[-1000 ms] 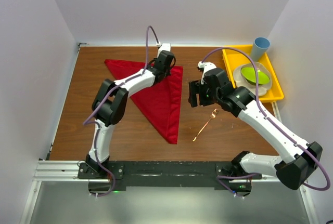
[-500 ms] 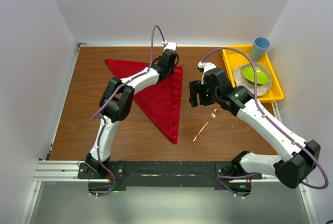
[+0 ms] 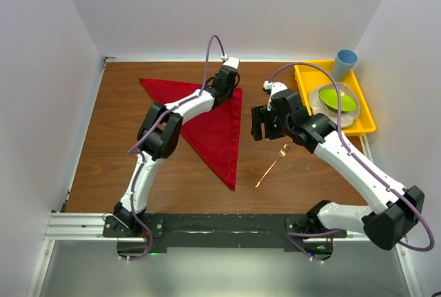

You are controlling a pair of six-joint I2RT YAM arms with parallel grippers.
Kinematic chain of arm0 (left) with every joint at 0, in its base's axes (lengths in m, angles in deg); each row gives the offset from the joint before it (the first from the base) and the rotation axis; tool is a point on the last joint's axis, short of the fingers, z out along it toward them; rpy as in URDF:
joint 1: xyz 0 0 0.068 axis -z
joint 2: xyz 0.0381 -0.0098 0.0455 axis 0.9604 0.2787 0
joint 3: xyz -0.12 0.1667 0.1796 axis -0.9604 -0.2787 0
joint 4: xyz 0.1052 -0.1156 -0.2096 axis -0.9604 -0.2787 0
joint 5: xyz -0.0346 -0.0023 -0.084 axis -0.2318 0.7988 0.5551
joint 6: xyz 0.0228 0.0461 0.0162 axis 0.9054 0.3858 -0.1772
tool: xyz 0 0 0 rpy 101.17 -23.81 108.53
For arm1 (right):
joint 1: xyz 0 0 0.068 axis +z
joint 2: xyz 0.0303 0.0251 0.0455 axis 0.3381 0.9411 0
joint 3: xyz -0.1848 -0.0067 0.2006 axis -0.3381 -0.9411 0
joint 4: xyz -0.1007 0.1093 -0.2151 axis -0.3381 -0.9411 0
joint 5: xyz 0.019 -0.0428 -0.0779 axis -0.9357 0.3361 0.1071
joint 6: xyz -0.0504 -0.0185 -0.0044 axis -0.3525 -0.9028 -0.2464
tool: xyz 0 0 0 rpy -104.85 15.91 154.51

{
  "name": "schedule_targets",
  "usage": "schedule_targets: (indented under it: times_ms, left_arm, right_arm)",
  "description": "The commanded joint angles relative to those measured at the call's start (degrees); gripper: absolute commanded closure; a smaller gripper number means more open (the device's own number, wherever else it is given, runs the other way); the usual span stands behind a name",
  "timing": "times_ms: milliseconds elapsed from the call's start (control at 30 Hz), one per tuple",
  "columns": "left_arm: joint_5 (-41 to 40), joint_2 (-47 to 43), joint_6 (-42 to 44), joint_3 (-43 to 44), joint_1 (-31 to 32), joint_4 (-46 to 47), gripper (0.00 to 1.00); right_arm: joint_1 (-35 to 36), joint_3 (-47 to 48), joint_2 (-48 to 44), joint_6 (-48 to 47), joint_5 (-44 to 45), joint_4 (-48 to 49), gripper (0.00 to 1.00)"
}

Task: Fold the napkin, place the utensils inside, and roll it up
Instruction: Fold the napkin

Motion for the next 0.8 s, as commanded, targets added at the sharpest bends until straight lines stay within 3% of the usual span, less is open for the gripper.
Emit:
schedule_targets:
  times_ms: [0, 767]
  left_arm:
    - [0.7, 1.1, 3.1, 3.6, 1.1, 2.5, 1.00]
    - [1.6, 6.3, 4.9, 9.7, 1.7, 1.1, 1.00]
  right_arm:
    - [-0.5, -0.1, 0.3, -0.8, -0.5, 1.6, 0.23]
    - [-1.3, -1.2, -0.1, -0.9, -1.1, 2.0, 0.23]
